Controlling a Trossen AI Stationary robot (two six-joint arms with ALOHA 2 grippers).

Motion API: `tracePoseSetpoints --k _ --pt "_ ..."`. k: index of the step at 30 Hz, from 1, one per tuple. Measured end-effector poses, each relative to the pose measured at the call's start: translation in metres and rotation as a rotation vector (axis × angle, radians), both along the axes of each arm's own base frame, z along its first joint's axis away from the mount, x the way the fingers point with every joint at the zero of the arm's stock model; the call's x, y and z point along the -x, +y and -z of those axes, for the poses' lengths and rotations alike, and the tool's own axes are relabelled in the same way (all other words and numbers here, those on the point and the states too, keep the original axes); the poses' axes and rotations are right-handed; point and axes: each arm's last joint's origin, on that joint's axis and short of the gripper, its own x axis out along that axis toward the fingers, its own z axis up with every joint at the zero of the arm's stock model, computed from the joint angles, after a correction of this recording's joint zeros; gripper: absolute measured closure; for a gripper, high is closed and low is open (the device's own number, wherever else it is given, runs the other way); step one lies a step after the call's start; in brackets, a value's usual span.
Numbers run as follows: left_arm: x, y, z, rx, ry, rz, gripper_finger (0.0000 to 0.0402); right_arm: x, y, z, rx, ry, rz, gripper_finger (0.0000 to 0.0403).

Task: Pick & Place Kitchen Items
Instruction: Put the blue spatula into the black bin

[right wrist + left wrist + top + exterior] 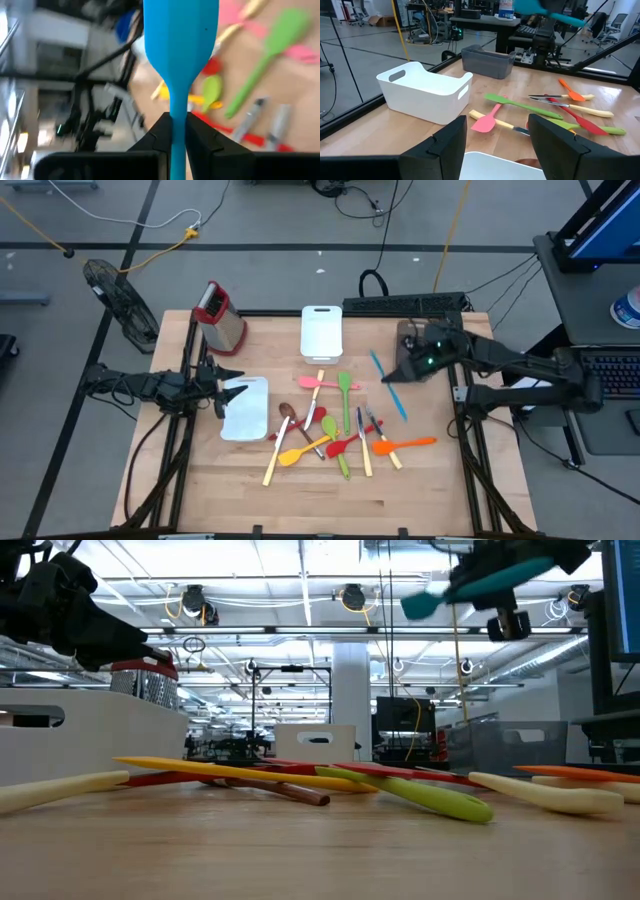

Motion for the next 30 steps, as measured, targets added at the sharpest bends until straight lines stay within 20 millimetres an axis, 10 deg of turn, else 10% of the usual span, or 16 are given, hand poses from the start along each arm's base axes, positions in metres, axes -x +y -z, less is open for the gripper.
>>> tracePoseSetpoints --k 13,30 --pt "0.0 0.0 0.0 -0.003 0.001 0.0 0.0183 0.054 -0.057 0.03 -0.18 0.33 0.408 0.0375" --pt "0.0 0.0 0.0 0.004 -0.001 0.002 0.0183 0.066 -0.102 0.071 -0.496 0.467 0.452 0.0374"
